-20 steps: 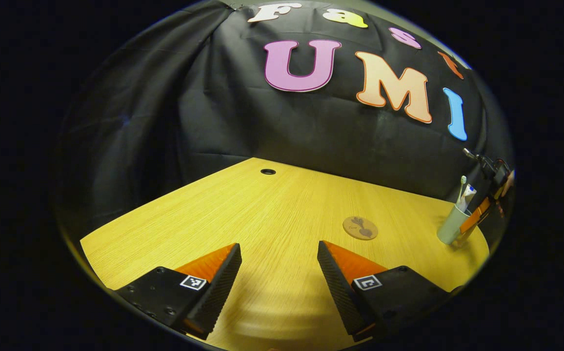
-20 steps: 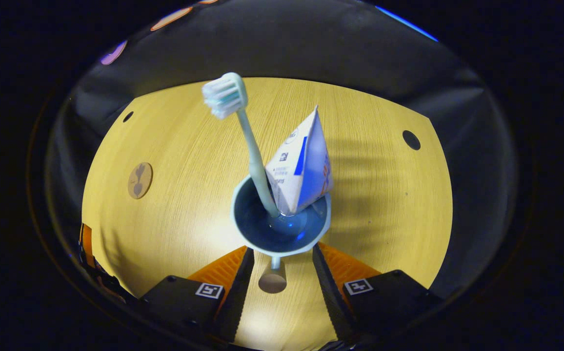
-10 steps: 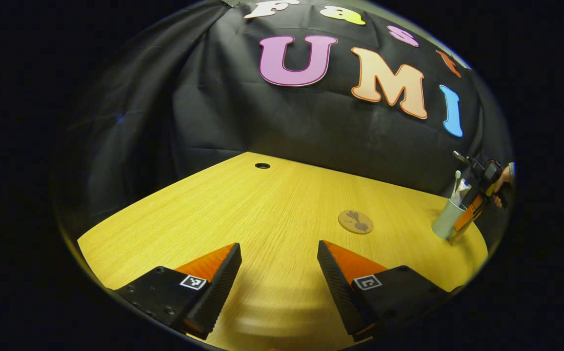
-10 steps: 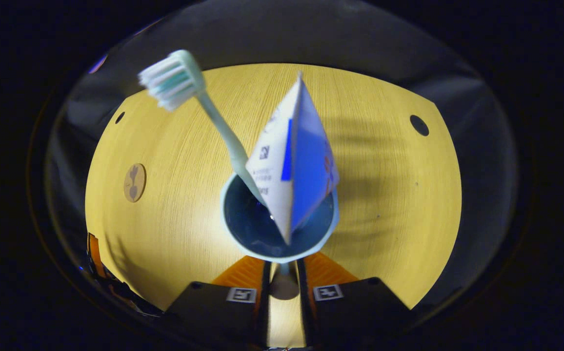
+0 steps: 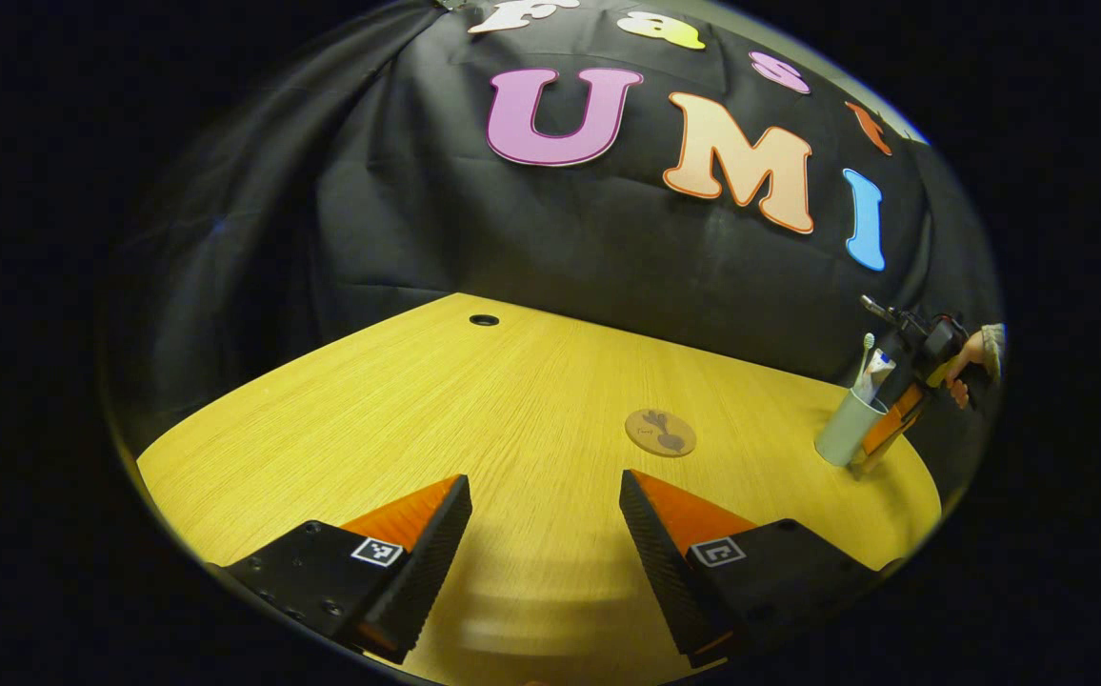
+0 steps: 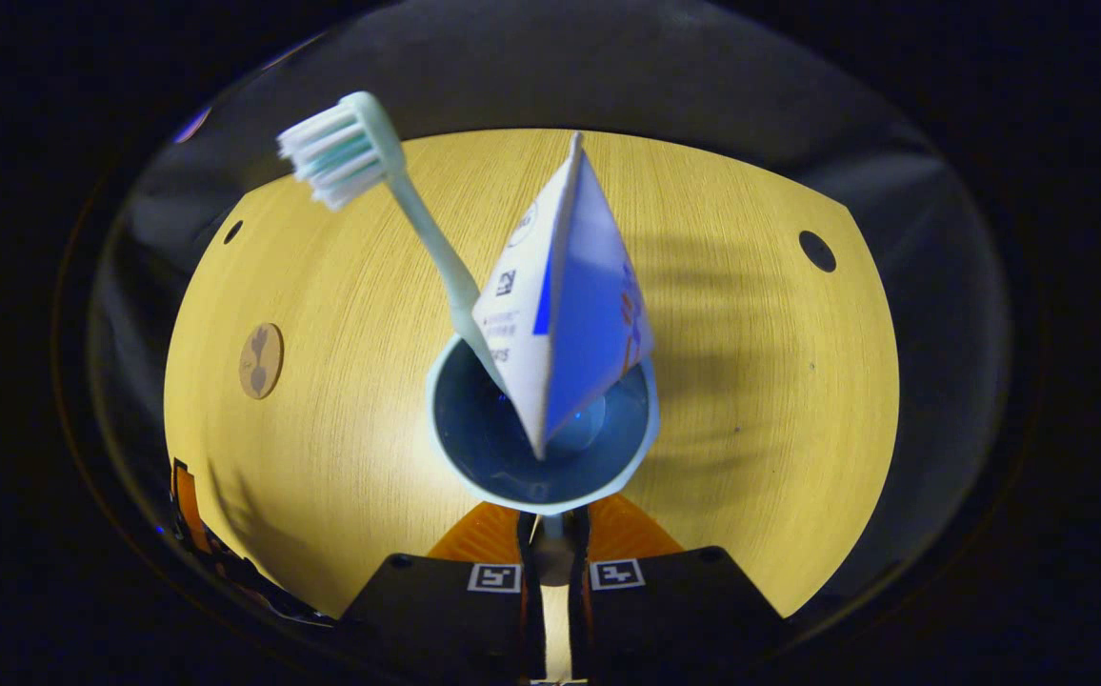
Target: Put the toothbrush and toothpaste on the desktop into the cup, then pick up the cup and place it on the coaster on the desktop.
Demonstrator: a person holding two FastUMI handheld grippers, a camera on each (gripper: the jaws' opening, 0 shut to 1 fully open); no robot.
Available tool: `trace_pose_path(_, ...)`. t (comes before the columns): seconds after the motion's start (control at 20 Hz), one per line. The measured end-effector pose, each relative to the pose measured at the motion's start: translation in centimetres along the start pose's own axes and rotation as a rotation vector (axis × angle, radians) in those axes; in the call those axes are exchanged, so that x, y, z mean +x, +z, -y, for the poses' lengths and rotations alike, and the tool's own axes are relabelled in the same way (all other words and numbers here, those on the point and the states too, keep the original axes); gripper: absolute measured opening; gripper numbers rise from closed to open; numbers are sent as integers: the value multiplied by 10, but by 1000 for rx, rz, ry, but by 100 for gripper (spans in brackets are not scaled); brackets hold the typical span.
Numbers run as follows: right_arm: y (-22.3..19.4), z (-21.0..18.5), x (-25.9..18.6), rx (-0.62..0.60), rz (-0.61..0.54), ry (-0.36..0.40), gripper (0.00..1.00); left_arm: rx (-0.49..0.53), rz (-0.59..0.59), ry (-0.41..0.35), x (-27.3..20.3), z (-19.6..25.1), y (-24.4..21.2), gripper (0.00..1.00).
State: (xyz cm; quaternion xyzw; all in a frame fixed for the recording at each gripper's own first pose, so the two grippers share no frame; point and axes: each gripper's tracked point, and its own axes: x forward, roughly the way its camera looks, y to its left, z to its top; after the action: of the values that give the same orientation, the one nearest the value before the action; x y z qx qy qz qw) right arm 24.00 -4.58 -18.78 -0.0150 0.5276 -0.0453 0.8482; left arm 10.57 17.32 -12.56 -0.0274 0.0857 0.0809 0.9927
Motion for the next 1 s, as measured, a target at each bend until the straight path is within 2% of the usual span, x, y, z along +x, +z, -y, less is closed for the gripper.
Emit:
trace_pose_path(0.3,0,-3,1,-52,8,70,12,3,-7,16,-11,-5,-2,93)
trace_pose_path(0.5,11,-6,-4,-130,12,106,12,6,-17,28,-12,-11,-3,93)
trace_pose_path(0.55,15,-8,-7,-148,11,114,7,3,-18,26,-12,-12,-3,93)
trace_pose_path(0.6,18,-8,-10,-169,10,123,12,1,-17,25,-14,-13,-5,93)
trace_pose_path(0.65,22,-9,-12,-191,11,128,12,2,-18,24,-15,-13,-4,96)
trace_pose_path(0.7,26,-11,-14,-215,11,135,12,3,-17,23,-16,-15,-5,93)
trace_pose_path(1.0,40,-24,-19,-302,12,179,12,0,-19,30,-20,-27,-8,93)
